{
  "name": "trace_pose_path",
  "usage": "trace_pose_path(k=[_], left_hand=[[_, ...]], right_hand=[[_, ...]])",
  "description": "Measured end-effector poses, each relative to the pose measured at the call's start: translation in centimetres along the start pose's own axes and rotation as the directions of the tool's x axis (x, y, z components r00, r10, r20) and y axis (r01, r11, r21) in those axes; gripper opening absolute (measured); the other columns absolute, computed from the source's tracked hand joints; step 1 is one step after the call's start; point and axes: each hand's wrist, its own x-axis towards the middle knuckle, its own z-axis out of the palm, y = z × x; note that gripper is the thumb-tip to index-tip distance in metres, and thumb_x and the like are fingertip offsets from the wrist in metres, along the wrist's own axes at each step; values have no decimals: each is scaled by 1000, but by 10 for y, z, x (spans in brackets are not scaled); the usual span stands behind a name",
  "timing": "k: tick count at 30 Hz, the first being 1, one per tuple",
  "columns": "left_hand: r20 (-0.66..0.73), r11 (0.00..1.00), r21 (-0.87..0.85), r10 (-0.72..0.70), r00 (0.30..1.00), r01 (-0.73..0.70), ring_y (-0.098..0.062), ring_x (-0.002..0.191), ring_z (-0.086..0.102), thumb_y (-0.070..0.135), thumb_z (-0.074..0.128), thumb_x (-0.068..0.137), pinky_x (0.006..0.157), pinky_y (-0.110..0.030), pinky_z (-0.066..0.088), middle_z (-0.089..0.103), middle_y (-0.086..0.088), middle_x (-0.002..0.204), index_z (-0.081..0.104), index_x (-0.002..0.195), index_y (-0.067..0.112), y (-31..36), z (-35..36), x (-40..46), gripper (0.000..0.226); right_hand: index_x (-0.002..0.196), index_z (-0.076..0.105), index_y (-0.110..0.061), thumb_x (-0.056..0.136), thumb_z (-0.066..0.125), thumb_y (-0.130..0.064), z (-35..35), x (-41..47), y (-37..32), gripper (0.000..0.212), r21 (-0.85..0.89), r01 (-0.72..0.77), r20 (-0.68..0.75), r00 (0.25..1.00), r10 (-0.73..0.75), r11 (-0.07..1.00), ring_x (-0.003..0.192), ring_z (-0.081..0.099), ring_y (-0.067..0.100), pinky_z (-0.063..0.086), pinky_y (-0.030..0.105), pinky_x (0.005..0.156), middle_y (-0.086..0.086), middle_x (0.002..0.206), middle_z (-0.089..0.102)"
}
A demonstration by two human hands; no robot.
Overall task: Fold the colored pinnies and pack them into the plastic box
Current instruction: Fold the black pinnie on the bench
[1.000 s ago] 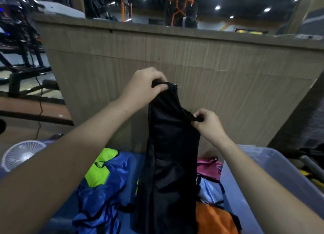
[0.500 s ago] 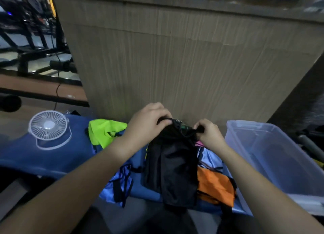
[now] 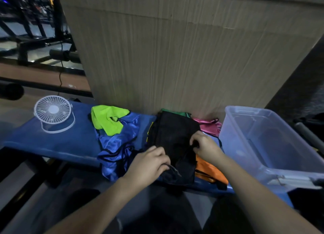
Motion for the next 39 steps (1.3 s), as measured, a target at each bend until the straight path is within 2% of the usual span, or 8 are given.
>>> trace_pose_path(k=[4,8,13,19,23,29,35,39], left_hand=[[134,1000,5,-18,991,17,-6,93,55,52,54,85,60,-27,49,55,14,93,68,94,35,-1,25,-12,23],[284,999,-10,-35,958,40,-6,106,48,52,59,91,79,-29,47,54,11,107,67,109,33,1,36,-15,27],[329,999,-18,-36,944,44,-5,107,50,57,55,92,81,-27,45,54,13,108,66,112,33,-1,47,-13,33],[161,998,-16,-54,985,57,-5,97,59,62,42,92,73,-29,50,60,14,97,65,99,34,-15,40,17,37],[58,993,-49,-102,993,105,-3,95,57,54,52,92,71,-31,51,60,17,95,64,98,34,-32,25,64,24],[-28,968,-119,-227,974,222,-10,108,53,40,65,91,82,-34,50,58,14,112,63,115,30,-71,18,146,26],[269,904,-125,-366,891,409,-25,139,38,47,65,92,113,-43,36,45,0,150,39,150,23,-118,45,202,68],[407,881,-138,-366,837,453,-26,134,46,53,72,85,111,-45,39,52,-4,143,45,148,23,-141,61,212,75]], right_hand=[[88,62,-15,71,57,7,3,-2,3,28,-22,20,64,998,-19,1000,96,56,21,50,42,81,-2,103,54],[88,65,-15,68,54,6,1,0,4,31,-51,22,83,996,-18,998,97,57,25,49,44,83,-1,103,57],[87,66,-21,68,56,-1,3,8,7,29,-33,-6,80,997,9,999,98,58,22,49,42,86,-5,102,59],[87,68,-21,72,59,-3,-2,31,8,25,44,-44,-52,998,47,998,92,61,22,50,39,80,-5,97,64],[90,68,-21,76,61,-7,-3,53,12,20,74,-81,-110,990,89,994,93,62,24,50,40,82,-1,99,65],[122,62,-14,85,63,-14,0,90,28,38,89,-187,-172,965,200,978,115,58,31,46,42,95,8,120,63],[139,48,-21,88,61,-30,3,124,41,53,-3,-354,-5,935,354,935,129,47,31,34,44,104,5,139,57],[138,50,-25,86,65,-37,8,131,51,56,-60,-369,43,927,372,927,130,44,31,33,43,105,4,139,55]])
